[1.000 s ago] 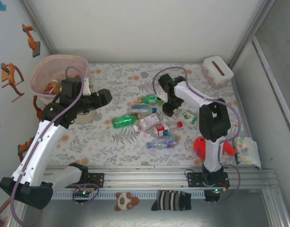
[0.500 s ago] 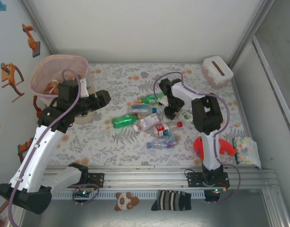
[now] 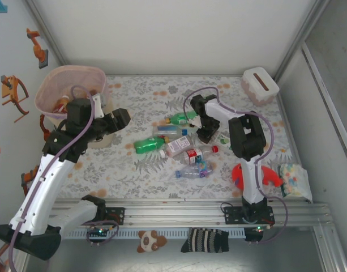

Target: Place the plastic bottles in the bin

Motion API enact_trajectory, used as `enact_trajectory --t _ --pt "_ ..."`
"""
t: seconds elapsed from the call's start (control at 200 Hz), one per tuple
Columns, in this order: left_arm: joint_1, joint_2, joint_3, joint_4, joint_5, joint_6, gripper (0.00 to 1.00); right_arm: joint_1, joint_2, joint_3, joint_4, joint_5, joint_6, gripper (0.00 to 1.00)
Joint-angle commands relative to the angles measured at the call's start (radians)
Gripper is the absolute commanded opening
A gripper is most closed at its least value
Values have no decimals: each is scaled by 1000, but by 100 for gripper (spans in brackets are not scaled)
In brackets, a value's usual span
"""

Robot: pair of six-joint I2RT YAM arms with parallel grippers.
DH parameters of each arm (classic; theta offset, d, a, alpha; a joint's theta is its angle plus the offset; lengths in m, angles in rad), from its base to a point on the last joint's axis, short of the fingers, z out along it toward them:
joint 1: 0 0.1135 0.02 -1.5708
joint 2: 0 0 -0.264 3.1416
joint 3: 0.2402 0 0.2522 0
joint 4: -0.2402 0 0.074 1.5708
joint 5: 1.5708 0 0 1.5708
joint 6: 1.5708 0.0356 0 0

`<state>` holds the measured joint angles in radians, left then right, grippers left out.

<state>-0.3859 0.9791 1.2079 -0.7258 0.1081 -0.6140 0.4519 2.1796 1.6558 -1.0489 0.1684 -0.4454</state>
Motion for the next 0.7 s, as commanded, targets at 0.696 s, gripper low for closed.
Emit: enact_trajectory --t 0.696 --pt "-12 -111 -126 283 165 92 71 -36 -506 -101 91 -87 231 35"
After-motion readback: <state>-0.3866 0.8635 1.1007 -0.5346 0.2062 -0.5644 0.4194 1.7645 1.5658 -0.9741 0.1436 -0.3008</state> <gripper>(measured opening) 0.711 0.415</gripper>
